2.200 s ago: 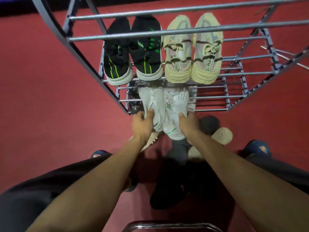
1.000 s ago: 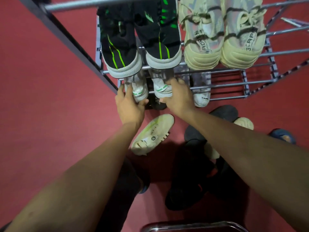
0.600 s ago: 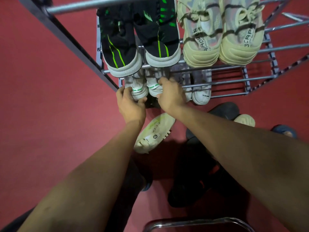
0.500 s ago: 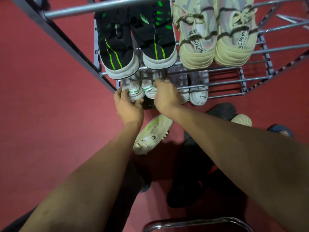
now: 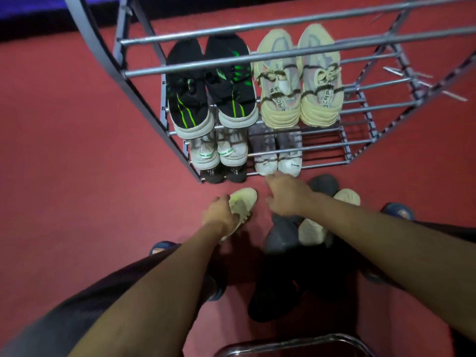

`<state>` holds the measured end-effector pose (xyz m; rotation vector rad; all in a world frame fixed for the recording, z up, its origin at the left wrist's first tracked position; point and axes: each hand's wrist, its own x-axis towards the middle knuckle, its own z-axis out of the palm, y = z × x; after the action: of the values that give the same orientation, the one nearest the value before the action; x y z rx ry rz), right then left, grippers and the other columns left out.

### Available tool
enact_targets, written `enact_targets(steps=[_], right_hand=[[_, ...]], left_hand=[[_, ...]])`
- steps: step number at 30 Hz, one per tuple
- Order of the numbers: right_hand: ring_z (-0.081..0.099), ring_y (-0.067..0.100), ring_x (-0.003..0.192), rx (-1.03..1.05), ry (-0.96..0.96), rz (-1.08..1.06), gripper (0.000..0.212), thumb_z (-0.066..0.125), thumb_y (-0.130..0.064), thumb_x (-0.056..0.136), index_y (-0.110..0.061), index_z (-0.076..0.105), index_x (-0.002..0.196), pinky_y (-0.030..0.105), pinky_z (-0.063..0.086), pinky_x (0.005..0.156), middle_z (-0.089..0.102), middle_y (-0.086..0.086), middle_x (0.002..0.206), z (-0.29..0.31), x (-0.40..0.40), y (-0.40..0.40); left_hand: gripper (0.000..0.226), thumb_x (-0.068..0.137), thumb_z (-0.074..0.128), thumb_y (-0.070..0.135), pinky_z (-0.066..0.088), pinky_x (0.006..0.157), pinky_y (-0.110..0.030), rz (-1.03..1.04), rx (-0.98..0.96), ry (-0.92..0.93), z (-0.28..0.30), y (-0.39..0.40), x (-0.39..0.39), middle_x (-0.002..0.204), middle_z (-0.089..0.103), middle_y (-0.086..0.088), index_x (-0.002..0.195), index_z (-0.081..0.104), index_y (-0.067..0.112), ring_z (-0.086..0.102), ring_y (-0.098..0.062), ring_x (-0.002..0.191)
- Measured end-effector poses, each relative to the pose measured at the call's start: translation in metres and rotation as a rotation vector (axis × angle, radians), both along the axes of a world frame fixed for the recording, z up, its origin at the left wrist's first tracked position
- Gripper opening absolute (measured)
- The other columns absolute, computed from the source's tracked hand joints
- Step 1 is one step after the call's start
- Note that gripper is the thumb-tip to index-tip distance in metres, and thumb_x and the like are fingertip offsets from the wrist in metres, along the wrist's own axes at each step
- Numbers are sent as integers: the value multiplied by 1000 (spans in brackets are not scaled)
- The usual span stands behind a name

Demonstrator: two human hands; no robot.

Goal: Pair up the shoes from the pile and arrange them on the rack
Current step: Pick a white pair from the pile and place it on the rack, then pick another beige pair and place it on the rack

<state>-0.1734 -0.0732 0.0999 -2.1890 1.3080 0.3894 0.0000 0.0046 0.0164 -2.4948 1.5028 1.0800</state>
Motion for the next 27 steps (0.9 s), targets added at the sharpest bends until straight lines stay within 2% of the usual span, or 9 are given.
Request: enact_targets(steps=[1,6,10,13,17,21,23,25,27], right_hand=[[60,33,110,51,93,93,18,60,-25,86,-15,57,101,38,51,89,61,14,122,4,-18,10],[61,31,118,256,467,225,45,51,-36,93,-8,63,126,34,50,97,63,13,131,42,-87,32],[61,29,115,165,336,115,41,50,-41,95,-13,64,122,35,50,95,67,9,124,70,-124,38],[57,29,119,168,220,6,40,49,-44,97,-15,60,123,31,45,91,63,8,124,74,-145,47],[50,29,131,288,458,76,57,44,-48,98,-12,49,142,34,40,104,50,11,147,67,-150,46],[52,29,129,222,313,15,55,46,-48,95,-16,50,140,38,44,104,51,9,146,61,-144,26],[57,31,121,111,144,-113,49,53,-47,92,-15,53,130,37,46,97,59,10,135,61,-138,8],[60,34,113,-49,-109,-348,48,62,-45,88,-13,51,123,39,49,92,63,13,123,69,-129,-15],[60,33,112,-203,-299,-563,59,69,-49,82,-14,47,124,42,51,92,62,11,122,83,-119,-40]], left_hand=[[55,84,66,39,51,96,-41,-96,68,8,1,6,-7,130,62,-13,131,50,15,60,-35,117],[48,88,62,40,46,100,-33,-190,58,104,37,10,-53,130,62,-10,130,58,18,58,-32,122],[23,90,63,32,49,85,-31,-138,-59,197,62,7,-94,107,70,-11,101,63,13,64,-31,103],[31,90,60,36,53,91,-38,-190,-2,176,56,22,-116,111,71,-14,109,65,13,65,-34,105],[45,90,54,39,54,96,-39,-373,203,38,19,55,-125,129,66,-11,129,58,17,63,-32,117],[48,90,58,41,53,97,-38,-346,262,25,-9,67,-124,129,65,-10,132,55,18,63,-31,118],[44,86,63,46,55,92,-37,-94,53,188,3,45,-130,113,71,-6,122,57,21,68,-28,105],[41,83,68,47,57,81,-37,258,-355,347,30,7,-138,90,69,3,113,54,22,68,-17,84],[44,87,70,40,53,73,-29,468,-697,399,69,-38,-141,88,67,5,120,51,18,62,-1,70]])
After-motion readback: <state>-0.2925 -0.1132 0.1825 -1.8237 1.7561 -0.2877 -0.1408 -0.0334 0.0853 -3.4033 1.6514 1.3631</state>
